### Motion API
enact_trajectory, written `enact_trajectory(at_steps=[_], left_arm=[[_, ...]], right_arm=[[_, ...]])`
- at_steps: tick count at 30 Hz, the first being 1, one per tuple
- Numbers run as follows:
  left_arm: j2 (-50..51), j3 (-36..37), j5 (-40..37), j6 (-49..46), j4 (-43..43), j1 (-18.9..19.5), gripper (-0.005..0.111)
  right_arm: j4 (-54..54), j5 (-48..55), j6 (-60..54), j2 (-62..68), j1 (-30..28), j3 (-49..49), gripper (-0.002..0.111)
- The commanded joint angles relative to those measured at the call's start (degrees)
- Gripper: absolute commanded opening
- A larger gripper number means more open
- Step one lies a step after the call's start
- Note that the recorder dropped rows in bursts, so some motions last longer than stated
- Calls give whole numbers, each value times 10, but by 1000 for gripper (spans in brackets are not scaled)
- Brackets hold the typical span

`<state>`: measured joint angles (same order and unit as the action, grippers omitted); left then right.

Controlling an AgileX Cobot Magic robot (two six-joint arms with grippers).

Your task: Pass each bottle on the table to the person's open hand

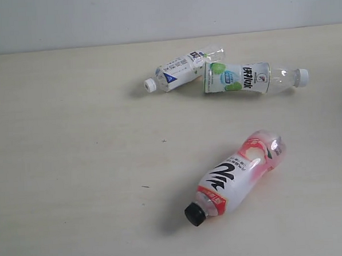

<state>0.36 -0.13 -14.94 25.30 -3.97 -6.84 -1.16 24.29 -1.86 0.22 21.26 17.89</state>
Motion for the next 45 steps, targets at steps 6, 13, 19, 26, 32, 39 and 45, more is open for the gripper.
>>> enact_trajectory(at_steps=[6, 13, 19, 26, 32, 39, 45], left_arm=[[-4, 1, 2, -2, -1, -2, 0], [-4, 1, 2, -2, -1, -2, 0], [-4, 1, 2, -2, -1, -2, 0], [-4, 1, 2, -2, -1, -2, 0], [-4, 1, 2, -2, -1, -2, 0], [-4, 1, 2, -2, -1, -2, 0], [-4, 1, 2, -2, -1, -2, 0]], right_arm=[[-2, -5, 0, -2, 2, -3, 1], [-2, -7, 0, -2, 2, -3, 1], [0, -54, -1, -2, 2, -3, 1], [102, -85, 7, 37, 7, 12, 1], [373, 62, 305, 293, 14, 173, 1], [104, 314, 27, 716, 46, 447, 1], [0, 316, -189, 933, 54, 521, 2]])
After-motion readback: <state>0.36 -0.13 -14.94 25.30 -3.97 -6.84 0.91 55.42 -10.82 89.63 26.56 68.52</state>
